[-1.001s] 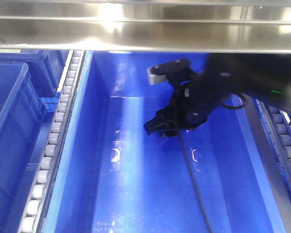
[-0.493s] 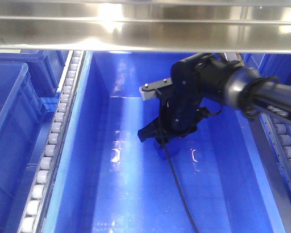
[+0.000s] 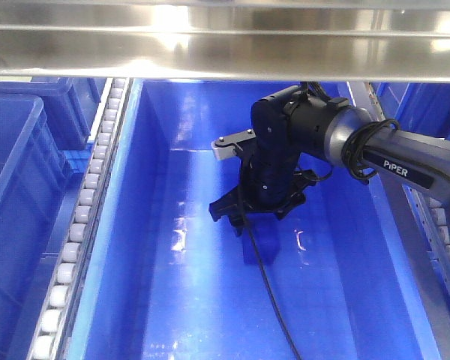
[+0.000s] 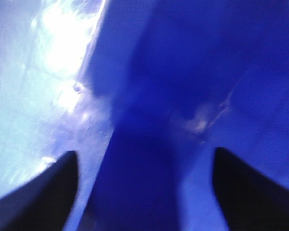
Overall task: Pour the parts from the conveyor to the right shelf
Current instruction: 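Open the right gripper to release the blue block into the bin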
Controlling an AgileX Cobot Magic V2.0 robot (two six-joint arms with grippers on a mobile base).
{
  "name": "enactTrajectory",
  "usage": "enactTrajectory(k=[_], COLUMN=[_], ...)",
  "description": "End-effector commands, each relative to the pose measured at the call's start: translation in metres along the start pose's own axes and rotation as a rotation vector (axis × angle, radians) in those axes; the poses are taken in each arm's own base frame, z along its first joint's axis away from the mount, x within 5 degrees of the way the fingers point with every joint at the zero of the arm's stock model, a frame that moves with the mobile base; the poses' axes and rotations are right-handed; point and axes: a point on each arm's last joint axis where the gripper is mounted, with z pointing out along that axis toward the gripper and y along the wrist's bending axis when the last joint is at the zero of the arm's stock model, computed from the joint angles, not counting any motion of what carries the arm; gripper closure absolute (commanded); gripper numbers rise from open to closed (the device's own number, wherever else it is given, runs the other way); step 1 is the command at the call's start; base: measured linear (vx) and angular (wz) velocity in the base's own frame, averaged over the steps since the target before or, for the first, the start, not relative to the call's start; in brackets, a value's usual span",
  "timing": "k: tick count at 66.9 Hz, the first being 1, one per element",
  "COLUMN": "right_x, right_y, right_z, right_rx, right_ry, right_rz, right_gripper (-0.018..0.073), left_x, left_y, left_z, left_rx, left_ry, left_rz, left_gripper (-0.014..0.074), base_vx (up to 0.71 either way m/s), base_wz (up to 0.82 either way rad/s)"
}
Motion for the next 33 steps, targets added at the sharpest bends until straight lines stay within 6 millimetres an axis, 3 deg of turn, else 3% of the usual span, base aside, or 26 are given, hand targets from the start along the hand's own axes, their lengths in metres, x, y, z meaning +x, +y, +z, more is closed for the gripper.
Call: enactTrajectory(k=[1,16,33], right_x=[-0.010,-0.009,0.031], right_y=[-0.002,-0.003,-0.007], right_z=[-0.037,-0.074,-0.099], right_rx=[0.009,-0.015,-0.044], right_ry=[-0.160,-0.367,-0.613], right_rz=[-0.021,-0.031,-0.052], right_gripper=[-0.0034,-0.0034,-0.0034], left_x=[0.000,0.000,0.000], left_y=[0.000,0.000,0.000], left_z=[0.000,0.000,0.000], left_rx=[0.017,0.017,0.017], left_ry=[-0.059,-0.059,-0.059], left_rz=[-0.013,-0.013,-0.013], left_gripper=[0.0603,0.0603,0.0603], base_vx=[0.00,0.00,0.00], base_wz=[0.00,0.00,0.00])
